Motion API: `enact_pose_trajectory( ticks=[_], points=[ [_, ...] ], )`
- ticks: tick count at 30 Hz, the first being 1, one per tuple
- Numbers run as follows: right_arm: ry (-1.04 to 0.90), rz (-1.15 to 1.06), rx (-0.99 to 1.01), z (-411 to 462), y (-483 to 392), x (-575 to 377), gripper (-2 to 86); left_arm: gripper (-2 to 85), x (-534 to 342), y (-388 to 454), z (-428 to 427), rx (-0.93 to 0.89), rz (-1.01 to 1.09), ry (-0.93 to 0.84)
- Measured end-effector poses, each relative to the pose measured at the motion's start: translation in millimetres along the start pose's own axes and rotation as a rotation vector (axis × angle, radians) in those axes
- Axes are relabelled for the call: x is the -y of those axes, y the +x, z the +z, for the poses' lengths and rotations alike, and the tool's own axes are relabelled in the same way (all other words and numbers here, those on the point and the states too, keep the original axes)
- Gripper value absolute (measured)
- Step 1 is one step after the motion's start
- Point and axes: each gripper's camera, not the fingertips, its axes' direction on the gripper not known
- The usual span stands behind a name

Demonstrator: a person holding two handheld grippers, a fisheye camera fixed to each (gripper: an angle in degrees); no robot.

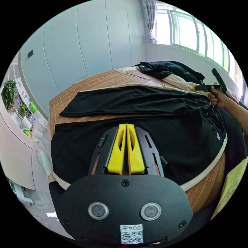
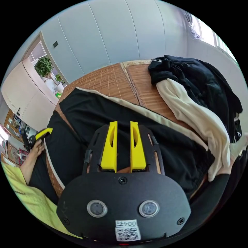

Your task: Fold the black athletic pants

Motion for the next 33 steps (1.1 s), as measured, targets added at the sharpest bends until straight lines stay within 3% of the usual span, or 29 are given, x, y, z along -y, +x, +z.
enact_pose_trajectory(
  ticks=[3,7,14,16,24,33],
  points=[
    [0.019,0.028,0.000,-31,25,-49,10.9,0.6,42,16,11,0.053,0.054,0.018],
    [0.076,0.069,-0.020,-41,58,-81,11.2,0.4,152,52,78,0.013,0.103,-0.129],
    [0.059,0.162,-0.067,-26,95,-55,10.0,0.3,268,139,188,0.065,0.215,-0.346],
    [0.002,0.195,-0.090,-15,102,-53,9.9,0.3,278,161,222,0.049,0.212,-0.430],
    [-0.114,0.225,-0.165,5,109,-46,10.2,0.2,293,194,280,0.122,0.168,-0.442],
    [-0.048,0.310,-0.203,-16,131,-40,10.3,0.6,271,205,247,0.117,0.190,-0.401]
  ],
)
